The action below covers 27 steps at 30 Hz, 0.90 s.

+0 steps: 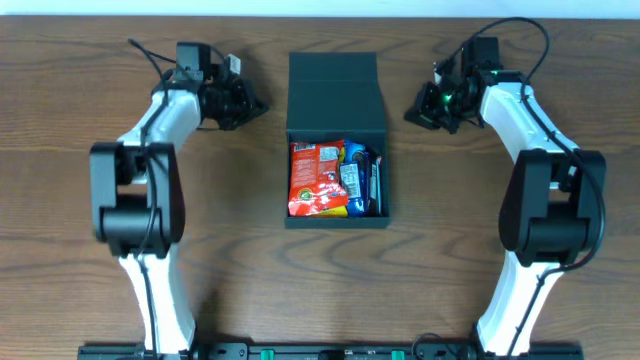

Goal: Pack container
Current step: 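Raise both grippers to the box lid's back corners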

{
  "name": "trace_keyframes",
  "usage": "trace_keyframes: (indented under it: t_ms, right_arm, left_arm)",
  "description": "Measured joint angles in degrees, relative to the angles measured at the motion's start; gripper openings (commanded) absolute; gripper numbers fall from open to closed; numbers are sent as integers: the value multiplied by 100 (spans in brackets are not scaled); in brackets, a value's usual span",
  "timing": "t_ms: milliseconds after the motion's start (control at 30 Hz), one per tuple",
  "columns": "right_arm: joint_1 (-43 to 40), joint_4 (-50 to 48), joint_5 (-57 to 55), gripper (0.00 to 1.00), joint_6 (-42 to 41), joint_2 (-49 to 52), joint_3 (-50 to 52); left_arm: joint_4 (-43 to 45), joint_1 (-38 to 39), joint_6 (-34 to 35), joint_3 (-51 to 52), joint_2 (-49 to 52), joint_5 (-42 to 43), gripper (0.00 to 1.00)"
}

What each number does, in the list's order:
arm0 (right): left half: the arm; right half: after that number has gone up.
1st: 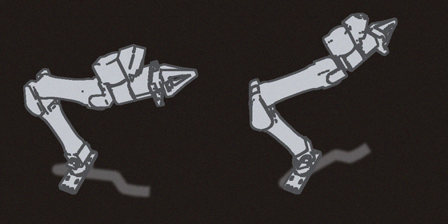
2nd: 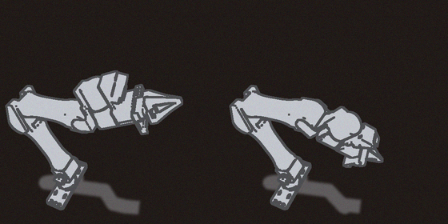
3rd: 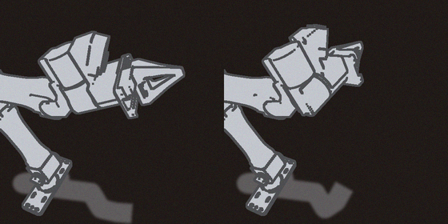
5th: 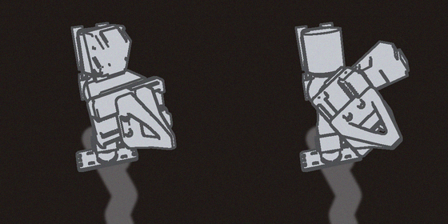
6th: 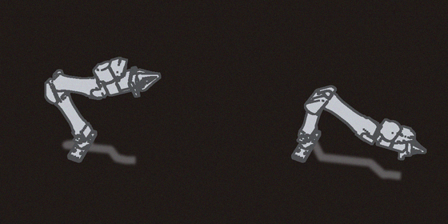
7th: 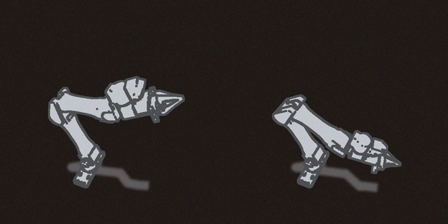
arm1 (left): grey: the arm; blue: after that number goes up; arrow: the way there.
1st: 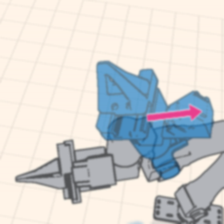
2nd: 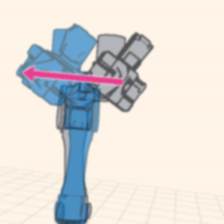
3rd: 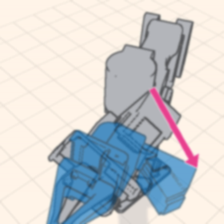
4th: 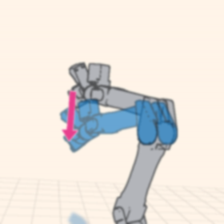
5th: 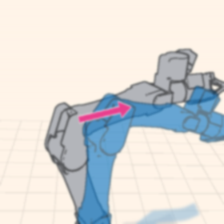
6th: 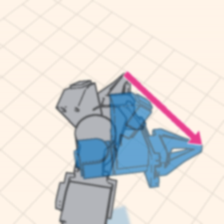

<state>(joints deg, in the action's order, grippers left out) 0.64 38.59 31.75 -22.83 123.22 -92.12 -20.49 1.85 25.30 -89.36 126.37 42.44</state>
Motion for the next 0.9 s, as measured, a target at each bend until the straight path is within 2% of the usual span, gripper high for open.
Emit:
trace_keyframes:
  t_ms: [133,267,533,900]
  right_arm:
    - [0,-442,140,2,-63,46,0]
    - [2,-807,402,2,-238,315,0]
    - [205,-944,697,2,-402,800,0]
    - [396,-1515,1003,2,-481,841,2]
  left_arm:
    - [-461,0,131,-776,535,105,6]
    - [-479,26,330,-1158,785,286,6]
    - [-616,247,496,-1174,846,520,6]
    - [-909,361,560,-1174,914,564,6]
